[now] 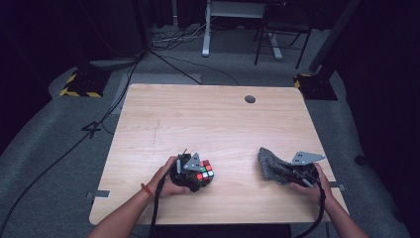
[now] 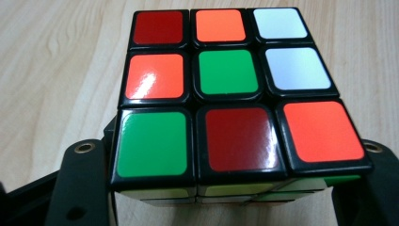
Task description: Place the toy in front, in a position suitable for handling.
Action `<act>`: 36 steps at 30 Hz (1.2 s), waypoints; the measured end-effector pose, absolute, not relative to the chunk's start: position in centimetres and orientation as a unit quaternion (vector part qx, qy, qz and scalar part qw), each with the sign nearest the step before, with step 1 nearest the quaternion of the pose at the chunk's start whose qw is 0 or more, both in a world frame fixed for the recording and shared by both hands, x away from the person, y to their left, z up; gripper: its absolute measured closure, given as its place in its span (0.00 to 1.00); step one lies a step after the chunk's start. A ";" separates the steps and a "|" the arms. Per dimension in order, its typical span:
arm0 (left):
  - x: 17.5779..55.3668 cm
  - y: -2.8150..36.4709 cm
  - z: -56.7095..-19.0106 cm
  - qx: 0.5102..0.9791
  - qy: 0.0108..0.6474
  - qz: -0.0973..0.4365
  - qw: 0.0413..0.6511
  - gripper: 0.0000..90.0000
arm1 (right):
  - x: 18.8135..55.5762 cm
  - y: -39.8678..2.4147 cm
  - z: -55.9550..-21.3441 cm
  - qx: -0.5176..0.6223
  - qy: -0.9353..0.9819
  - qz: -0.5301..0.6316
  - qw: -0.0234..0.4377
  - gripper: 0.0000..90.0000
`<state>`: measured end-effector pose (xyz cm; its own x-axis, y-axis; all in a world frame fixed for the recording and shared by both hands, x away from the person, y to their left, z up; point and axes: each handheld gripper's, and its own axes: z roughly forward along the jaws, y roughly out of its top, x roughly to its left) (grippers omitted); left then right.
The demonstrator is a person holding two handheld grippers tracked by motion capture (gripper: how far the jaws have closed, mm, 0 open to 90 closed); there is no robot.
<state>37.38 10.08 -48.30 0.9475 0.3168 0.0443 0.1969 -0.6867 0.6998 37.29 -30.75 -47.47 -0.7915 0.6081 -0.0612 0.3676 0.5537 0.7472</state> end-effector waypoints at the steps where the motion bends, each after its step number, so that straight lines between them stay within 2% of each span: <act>1: 37.4 10.0 -47.9 0.912 0.142 0.086 0.376 0.37 | 37.3 -30.7 -47.2 0.281 0.866 0.383 0.158 0.86; 14: 38.6 8.5 -45.4 0.903 0.138 0.104 0.394 0.37 | 37.9 -29.6 -43.7 0.264 0.856 0.410 0.173 0.86; 23: 39.0 6.1 -44.8 0.908 0.119 0.100 0.388 0.37 | 38.9 -26.6 -40.8 0.234 0.856 0.427 0.176 0.86; 36: 39.1 3.9 -44.6 0.914 0.098 0.077 0.386 0.37 | 38.7 -22.2 -39.6 0.189 0.863 0.445 0.147 0.86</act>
<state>39.10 3.95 -44.60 0.9689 0.2391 0.0642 0.1208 -0.6827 0.7206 38.75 -22.23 -39.63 -0.8853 0.4574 -0.0845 0.1966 0.5326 0.8232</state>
